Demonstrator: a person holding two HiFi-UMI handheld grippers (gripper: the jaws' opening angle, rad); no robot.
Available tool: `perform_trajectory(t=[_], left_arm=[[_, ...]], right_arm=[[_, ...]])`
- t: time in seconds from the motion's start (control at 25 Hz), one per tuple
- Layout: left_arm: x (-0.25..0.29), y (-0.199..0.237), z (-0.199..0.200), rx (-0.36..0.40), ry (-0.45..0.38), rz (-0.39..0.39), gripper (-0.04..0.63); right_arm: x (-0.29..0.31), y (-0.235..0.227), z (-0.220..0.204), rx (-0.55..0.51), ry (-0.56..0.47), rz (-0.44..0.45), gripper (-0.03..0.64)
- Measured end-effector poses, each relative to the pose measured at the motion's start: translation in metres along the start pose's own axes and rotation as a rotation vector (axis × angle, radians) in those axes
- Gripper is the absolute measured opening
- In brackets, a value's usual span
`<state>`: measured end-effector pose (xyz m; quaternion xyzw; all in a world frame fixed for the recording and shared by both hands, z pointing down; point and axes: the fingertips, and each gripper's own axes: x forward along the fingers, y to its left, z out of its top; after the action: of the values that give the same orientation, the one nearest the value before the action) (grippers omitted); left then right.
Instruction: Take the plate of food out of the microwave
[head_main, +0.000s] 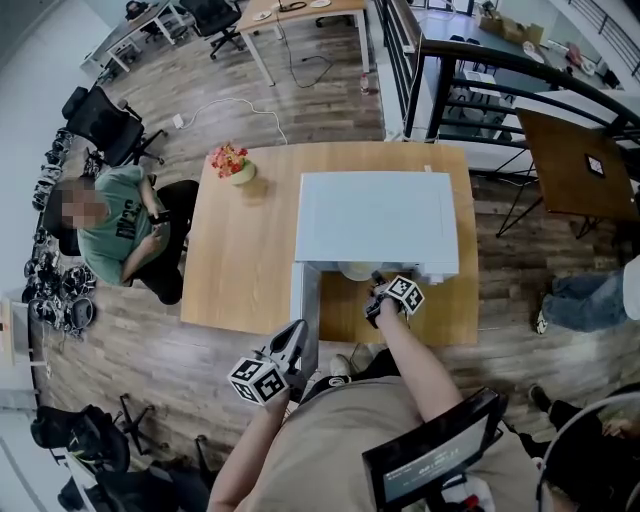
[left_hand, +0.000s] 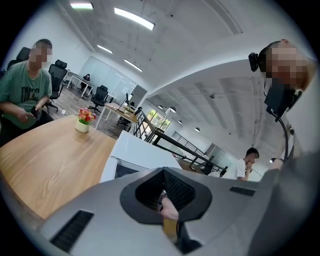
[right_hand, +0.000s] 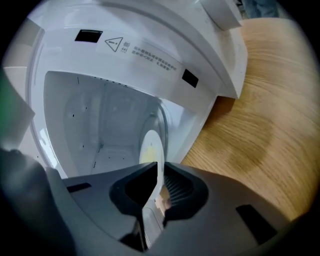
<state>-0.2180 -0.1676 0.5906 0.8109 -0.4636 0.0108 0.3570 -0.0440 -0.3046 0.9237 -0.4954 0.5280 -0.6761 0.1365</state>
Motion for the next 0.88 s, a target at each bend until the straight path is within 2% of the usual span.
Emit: perform_trajectory(t=[0.04,0.2,0.32,0.4,0.44,0.48,0.64,0.88], left_arm=[[0.000,0.000,0.000,-0.001,-0.001,0.000,0.003],[0.004,0.004,0.002,-0.009,-0.004,0.002,0.003],[0.003,0.009,0.000,-0.021,-0.002,0.011,0.003],[0.001,0.010,-0.002,-0.024,-0.002,0.013,0.003],[0.001,0.011,-0.001,-0.024,-0.002,0.013,0.003],[0.003,0.012,0.001,-0.022,-0.004,0.012,0.003],[0.004,0.014,0.006,-0.020,-0.013,0.004,0.003],[0.005,0.006,0.012,-0.014,-0.025,-0.030,0.003]], right_arm=[[0.001,0.001,-0.002,-0.012,0.005,0.001,0.034],[0.009,0.004,-0.006,-0.041,0.026,-0.009,0.168],[0.016,-0.007,-0.012,-0.010,0.049,-0.056,0.169],[0.015,-0.013,-0.016,0.033,0.061,-0.058,0.162],[0.015,-0.012,-0.016,0.054,0.063,-0.045,0.081],[0.016,-0.009,-0.014,0.071,0.064,-0.024,0.044],[0.011,0.009,-0.014,0.094,0.069,0.070,0.020],[-0.017,0.019,-0.012,0.090,0.057,0.113,0.018]])
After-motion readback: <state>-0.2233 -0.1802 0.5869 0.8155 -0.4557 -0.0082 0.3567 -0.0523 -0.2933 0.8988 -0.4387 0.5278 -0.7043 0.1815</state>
